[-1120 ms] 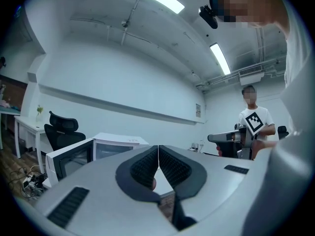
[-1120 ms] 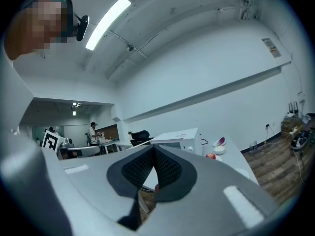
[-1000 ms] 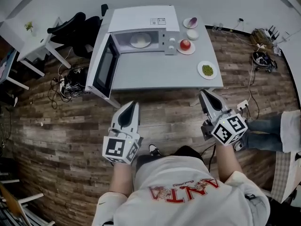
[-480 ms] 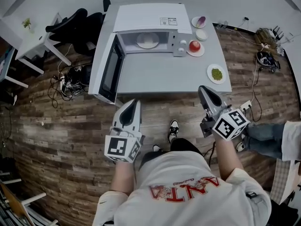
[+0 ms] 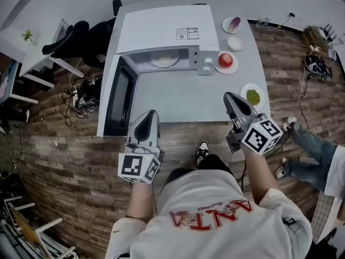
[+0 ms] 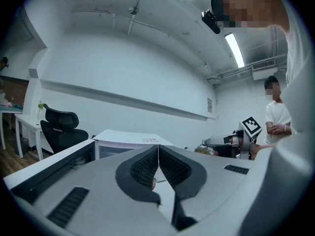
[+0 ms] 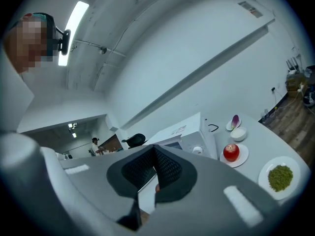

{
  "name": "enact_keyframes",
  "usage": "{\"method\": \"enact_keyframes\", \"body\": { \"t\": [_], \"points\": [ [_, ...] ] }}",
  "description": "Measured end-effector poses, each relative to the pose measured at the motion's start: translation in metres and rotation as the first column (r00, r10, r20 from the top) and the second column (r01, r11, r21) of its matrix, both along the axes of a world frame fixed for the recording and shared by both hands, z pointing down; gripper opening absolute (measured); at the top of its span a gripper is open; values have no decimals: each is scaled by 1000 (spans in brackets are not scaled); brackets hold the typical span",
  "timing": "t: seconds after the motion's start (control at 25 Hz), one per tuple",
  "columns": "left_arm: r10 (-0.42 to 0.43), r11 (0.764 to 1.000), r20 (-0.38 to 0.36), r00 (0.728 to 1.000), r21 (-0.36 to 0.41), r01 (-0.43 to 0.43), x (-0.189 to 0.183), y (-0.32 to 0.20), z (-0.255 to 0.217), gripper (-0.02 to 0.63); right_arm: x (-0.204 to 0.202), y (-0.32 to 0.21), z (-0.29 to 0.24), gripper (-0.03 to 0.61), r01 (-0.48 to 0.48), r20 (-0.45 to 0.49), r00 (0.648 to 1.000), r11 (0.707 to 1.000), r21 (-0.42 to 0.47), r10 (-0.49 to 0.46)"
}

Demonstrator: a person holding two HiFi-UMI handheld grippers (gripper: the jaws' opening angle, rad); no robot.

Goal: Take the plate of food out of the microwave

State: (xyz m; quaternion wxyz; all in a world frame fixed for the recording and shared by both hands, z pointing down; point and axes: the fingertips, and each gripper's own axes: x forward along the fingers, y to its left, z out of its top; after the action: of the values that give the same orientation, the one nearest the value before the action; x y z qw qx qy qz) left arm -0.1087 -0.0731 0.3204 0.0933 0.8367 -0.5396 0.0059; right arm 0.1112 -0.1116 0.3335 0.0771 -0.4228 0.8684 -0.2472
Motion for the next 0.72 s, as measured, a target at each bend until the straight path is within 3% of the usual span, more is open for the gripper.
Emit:
{"method": "enact_keyframes", "body": {
  "t": [0.2, 0.44, 0.48, 0.52, 0.72],
  "points": [
    [-45, 999, -6, 999, -23, 45, 9, -35, 13, 12, -1, -43, 23, 2, 50, 1, 999, 997, -51, -50],
    [-57, 997, -8, 998, -42, 57, 6, -61, 31, 12, -34, -75, 54, 2, 78, 69, 995, 985, -156, -68],
    [-55, 998, -19, 998, -44, 54, 4, -66, 34, 12, -42, -80, 61, 12, 86, 80, 994, 980, -177, -73],
    [-51, 998, -31, 998, -46, 49, 2, -70, 37, 12, -50, -84, 69, 85, 91, 86, 993, 976, -195, -76],
    [-31, 998, -29, 999, -62, 29, -18, -85, 53, 12, -88, -110, 107, 95, 60, 154, 988, 959, -278, -17]
  ]
}}
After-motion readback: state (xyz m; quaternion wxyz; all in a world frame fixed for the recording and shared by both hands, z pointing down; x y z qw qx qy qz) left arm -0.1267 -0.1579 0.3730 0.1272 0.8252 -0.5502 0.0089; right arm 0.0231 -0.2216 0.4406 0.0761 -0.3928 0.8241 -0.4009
